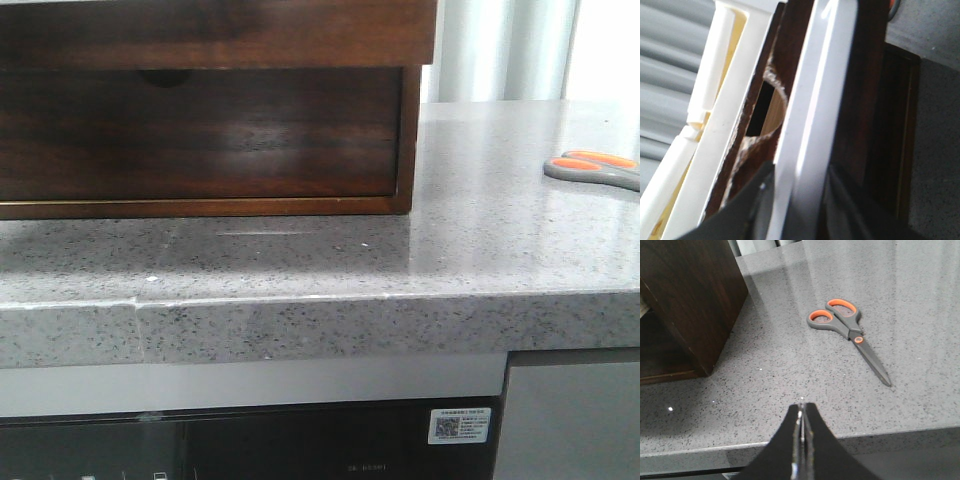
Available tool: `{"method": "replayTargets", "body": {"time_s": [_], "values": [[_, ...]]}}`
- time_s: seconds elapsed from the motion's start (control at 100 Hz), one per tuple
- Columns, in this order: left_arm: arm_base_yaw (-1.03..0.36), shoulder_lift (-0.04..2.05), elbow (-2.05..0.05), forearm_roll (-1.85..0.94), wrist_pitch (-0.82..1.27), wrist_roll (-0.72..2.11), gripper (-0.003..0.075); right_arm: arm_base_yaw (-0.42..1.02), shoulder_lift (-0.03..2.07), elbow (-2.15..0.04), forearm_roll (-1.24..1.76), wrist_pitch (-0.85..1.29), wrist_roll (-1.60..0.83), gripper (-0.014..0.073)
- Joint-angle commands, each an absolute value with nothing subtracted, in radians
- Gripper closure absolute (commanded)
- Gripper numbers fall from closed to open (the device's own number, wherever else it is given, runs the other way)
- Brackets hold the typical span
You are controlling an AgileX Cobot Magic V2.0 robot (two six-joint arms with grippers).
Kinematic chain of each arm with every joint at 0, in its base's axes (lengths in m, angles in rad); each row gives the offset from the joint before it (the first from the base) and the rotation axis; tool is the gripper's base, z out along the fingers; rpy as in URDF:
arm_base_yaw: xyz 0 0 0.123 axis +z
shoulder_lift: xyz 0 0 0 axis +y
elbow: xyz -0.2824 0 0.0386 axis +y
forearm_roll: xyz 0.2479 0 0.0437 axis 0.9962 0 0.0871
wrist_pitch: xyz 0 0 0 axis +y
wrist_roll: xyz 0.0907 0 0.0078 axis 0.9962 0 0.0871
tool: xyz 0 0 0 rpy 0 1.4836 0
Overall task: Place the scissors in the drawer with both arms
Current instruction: 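Pull the drawer open toward the robot with the left gripper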
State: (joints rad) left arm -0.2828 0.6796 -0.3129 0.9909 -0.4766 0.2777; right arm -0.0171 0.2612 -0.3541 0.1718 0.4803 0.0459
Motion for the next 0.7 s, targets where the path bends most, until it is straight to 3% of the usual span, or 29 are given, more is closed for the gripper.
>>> {"method": "replayTargets", "body": {"time_s": [0.0,0.69], "values": [[-0.281,0.674,-0.347,0.909,-0.501,0.253,0.0401,-0.016,0.28,-0.391,0.175,0.414,0.042,0.0699],[-0.281,0.674,-0.347,1.086,-0.61,-0.068,0.04,-0.016,0.28,-0.391,0.175,0.414,0.042,0.0699]]}}
